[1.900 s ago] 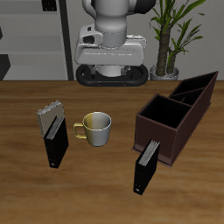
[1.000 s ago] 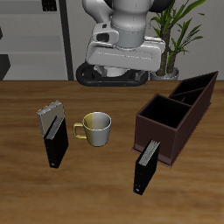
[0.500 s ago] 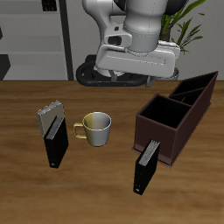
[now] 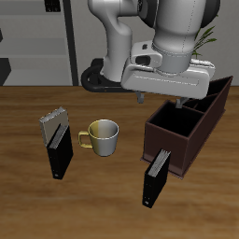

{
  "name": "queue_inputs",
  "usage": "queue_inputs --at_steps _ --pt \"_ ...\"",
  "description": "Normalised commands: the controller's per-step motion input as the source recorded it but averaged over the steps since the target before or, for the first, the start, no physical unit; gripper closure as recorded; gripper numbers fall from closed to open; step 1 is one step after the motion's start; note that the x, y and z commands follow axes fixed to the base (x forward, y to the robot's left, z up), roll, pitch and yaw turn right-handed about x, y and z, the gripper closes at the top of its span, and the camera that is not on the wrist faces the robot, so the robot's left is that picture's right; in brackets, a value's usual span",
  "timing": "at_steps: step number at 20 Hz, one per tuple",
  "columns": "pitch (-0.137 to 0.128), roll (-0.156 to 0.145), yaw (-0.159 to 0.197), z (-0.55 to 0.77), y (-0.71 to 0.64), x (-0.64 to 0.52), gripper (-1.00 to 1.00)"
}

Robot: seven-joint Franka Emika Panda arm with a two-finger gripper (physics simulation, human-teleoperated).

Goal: Place the left black book into the left desk caddy's back compartment

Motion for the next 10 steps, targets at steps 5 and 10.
queue_inputs --at_steps 5,10 --pt "-0.003 0.023 0.010 -0.26 0.21 0.14 -1.00" --pt "0.017 0.006 -0.011 -0.39 0.02 0.24 -1.00"
